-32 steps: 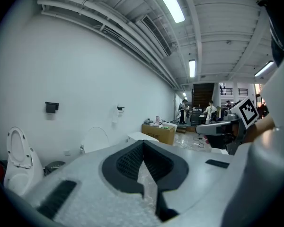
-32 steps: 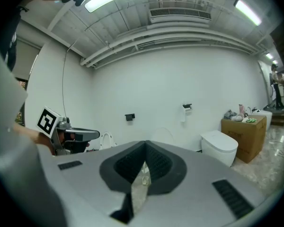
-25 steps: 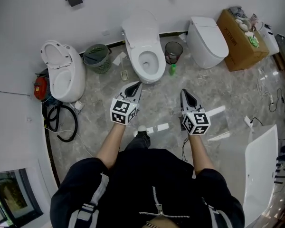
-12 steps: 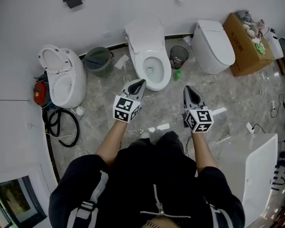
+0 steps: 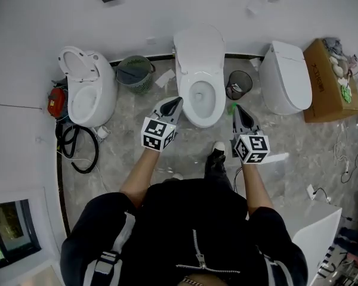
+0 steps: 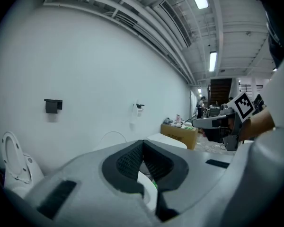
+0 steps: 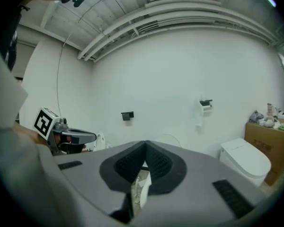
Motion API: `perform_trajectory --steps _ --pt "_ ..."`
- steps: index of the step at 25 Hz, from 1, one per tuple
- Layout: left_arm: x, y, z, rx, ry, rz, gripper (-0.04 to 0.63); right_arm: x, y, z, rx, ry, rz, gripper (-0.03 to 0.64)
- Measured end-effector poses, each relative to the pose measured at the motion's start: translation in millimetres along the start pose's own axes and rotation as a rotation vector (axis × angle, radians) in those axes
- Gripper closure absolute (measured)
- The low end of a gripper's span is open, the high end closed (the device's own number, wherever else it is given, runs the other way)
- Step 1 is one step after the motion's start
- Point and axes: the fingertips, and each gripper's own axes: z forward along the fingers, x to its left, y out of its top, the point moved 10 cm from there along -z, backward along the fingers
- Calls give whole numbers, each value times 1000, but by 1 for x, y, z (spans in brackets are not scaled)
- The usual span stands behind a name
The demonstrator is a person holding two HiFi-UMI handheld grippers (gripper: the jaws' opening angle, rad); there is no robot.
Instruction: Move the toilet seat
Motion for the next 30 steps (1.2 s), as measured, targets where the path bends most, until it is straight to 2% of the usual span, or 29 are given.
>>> perform_trajectory --steps 11,16,22,30 --pt "5 31 123 32 218 -55 589 -131 41 113 51 210 -13 615" --pt "1 42 150 40 302 -72 589 -164 48 149 76 298 -3 615" --pt "10 49 160 37 346 -78 589 -172 49 174 70 326 3 615" --pt "43 40 175 52 327 -108 589 -171 48 199 96 306 12 615"
